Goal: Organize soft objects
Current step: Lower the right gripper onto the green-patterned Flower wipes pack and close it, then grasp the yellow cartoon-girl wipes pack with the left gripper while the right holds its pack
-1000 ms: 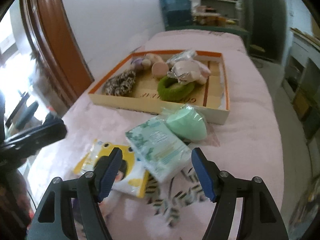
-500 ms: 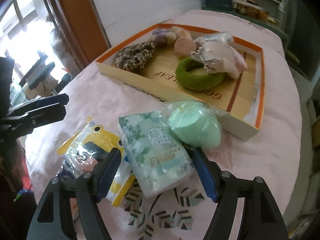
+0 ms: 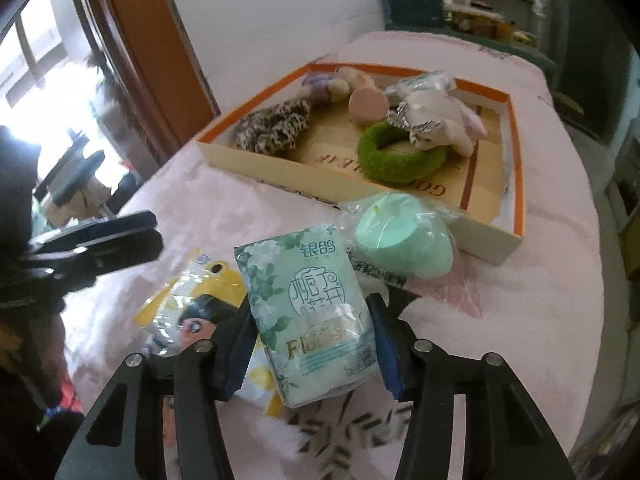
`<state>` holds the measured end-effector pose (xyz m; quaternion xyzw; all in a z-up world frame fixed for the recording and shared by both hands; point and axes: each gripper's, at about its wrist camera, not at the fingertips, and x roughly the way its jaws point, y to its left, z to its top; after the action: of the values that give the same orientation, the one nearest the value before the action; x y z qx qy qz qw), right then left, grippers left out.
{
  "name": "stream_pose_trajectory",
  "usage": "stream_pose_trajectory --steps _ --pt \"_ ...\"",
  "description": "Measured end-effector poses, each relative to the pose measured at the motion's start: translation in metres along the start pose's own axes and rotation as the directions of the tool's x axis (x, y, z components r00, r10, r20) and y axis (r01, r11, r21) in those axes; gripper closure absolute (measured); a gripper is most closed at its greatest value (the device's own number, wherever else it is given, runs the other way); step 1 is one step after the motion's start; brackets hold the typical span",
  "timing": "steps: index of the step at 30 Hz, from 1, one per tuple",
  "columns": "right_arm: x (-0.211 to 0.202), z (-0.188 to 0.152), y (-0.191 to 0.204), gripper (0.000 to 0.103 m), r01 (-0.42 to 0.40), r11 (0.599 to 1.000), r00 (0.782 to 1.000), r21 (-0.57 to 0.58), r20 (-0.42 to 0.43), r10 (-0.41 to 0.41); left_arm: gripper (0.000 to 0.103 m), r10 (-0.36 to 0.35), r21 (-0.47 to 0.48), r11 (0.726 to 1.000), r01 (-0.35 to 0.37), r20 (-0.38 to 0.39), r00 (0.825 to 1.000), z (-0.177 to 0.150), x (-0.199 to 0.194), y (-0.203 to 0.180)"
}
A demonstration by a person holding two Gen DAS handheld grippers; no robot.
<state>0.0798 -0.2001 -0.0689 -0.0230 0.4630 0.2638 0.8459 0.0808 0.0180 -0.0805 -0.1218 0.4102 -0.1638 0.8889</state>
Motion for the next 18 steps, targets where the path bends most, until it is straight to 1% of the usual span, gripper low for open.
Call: stream_pose_trajectory --steps 2,5,7,10,13,18 --pt "-0.01 -0.004 0.005 0.048 0.022 1.0 0.999 0.019 0.037 -0.023 0.04 -0.007 0.005 1.0 0.007 0.003 1.0 -0.002 -0.002 -0.001" --pt "-0.025 -0.011 0.012 0.048 0.046 0.997 0.995 0.062 0.083 -0.051 0.04 -0.036 0.028 0.999 0.036 -0.002 0.999 -0.006 -0.004 -0.004" --pt "-0.035 -0.018 0.016 0.048 0.037 0.994 0.993 0.099 0.111 -0.048 0.04 -0.056 0.043 0.997 0.057 -0.008 0.998 -0.008 -0.005 -0.005" --pt "-0.047 -0.029 0.021 0.048 0.007 0.991 0.99 0.133 0.14 -0.026 0.04 -0.099 0.067 0.993 0.102 -0.05 0.994 -0.014 -0.003 -0.006" --pt "-0.055 -0.037 0.03 0.048 -0.005 0.991 0.988 0.136 0.154 -0.016 0.04 -0.102 0.095 0.99 0.109 -0.079 0.992 -0.019 0.0 -0.007" --pt "-0.056 -0.04 0.042 0.048 0.012 0.993 0.986 0.116 0.163 -0.031 0.04 -0.086 0.114 0.989 0.099 -0.114 0.99 -0.024 0.013 -0.004"
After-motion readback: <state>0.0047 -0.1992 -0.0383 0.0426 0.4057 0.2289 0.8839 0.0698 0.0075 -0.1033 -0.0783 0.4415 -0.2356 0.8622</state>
